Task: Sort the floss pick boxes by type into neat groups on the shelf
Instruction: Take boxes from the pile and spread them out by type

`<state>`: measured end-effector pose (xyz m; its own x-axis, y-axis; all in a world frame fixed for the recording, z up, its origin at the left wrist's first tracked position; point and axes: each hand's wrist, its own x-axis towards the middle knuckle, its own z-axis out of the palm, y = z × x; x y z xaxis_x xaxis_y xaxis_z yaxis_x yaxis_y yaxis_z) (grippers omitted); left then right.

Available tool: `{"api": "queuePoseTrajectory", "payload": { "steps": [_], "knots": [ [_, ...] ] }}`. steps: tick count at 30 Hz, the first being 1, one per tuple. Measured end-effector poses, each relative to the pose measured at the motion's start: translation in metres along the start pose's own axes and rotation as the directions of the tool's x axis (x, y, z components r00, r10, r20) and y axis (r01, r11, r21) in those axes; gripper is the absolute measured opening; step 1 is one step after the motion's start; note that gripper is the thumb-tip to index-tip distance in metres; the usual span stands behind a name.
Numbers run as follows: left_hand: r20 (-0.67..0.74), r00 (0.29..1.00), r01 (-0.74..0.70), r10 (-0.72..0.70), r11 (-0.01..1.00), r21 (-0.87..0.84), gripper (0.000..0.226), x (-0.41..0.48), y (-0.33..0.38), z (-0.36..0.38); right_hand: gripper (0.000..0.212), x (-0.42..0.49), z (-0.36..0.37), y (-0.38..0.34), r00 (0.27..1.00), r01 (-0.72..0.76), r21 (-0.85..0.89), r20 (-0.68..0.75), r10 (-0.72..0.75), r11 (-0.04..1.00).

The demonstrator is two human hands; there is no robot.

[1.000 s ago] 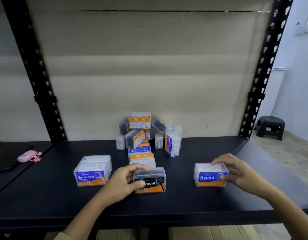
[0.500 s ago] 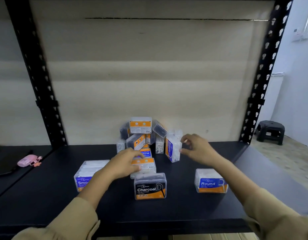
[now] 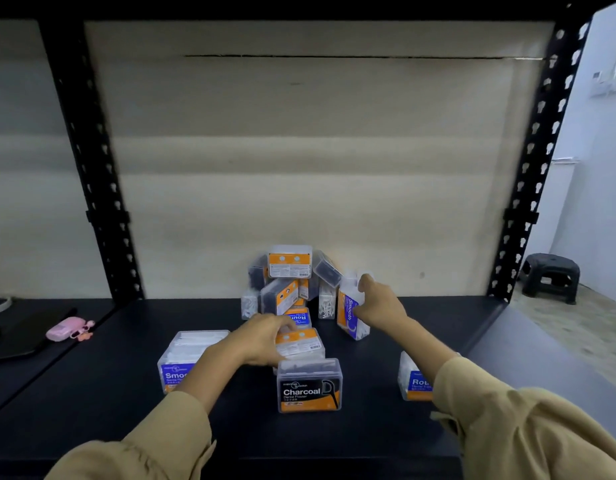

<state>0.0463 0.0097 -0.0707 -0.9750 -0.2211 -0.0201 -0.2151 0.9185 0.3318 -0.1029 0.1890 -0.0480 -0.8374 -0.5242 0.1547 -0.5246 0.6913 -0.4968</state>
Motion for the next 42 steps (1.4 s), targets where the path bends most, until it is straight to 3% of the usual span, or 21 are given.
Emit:
{"api": "queuePoseTrajectory", "payload": {
  "steps": [9, 14, 17, 20, 23, 27, 33, 38, 42],
  "knots": [
    [-0.022, 0.998, 0.044, -0.057, 0.928, -0.370, 0.017, -0.004, -0.002, -0.006, 0.028, -0.014, -0.027, 0.013, 0.995, 0.043, 0.073, 0.086, -0.049, 0.996],
    [-0.077, 0.991, 0.069, -0.111, 0.905, -0.420, 0.019, -0.002, -0.002, -0.004, 0.037, -0.020, -0.038, 0.017, 0.987, 0.088, 0.055, 0.126, -0.095, 0.995],
    [-0.075, 0.993, 0.051, -0.087, 0.915, -0.400, 0.031, 0.001, -0.001, -0.001, 0.039, -0.021, -0.041, 0.019, 0.986, 0.102, 0.060, 0.125, -0.108, 0.993],
    [-0.055, 0.997, 0.041, -0.061, 0.951, -0.306, 0.049, 0.000, 0.004, -0.002, 0.040, -0.021, -0.042, 0.021, 0.986, 0.102, 0.078, 0.128, -0.111, 0.992],
    [-0.095, 0.994, 0.020, -0.046, 0.965, -0.260, 0.049, 0.000, 0.006, -0.004, 0.042, -0.020, -0.043, 0.023, 0.988, 0.090, 0.090, 0.116, -0.100, 0.992],
    [-0.096, 0.994, 0.019, -0.051, 0.949, -0.314, 0.044, 0.001, 0.001, -0.006, 0.040, -0.018, -0.047, 0.021, 0.989, 0.101, 0.031, 0.109, -0.104, 0.994],
    [-0.115, 0.987, 0.051, -0.116, 0.887, -0.459, 0.044, 0.001, 0.001, 0.000, 0.048, -0.017, -0.043, 0.014, 0.959, 0.218, -0.151, 0.216, -0.183, 0.964],
    [-0.118, 0.981, 0.061, -0.155, 0.820, -0.570, 0.048, 0.001, 0.008, 0.008, 0.047, -0.020, -0.031, 0.013, 0.931, 0.267, -0.140, 0.291, -0.218, 0.953],
    [-0.209, 0.960, 0.028, -0.185, 0.809, -0.587, 0.038, -0.001, 0.008, 0.015, 0.051, -0.021, -0.031, 0.018, 0.925, 0.266, -0.126, 0.312, -0.216, 0.956]
  ]
}}
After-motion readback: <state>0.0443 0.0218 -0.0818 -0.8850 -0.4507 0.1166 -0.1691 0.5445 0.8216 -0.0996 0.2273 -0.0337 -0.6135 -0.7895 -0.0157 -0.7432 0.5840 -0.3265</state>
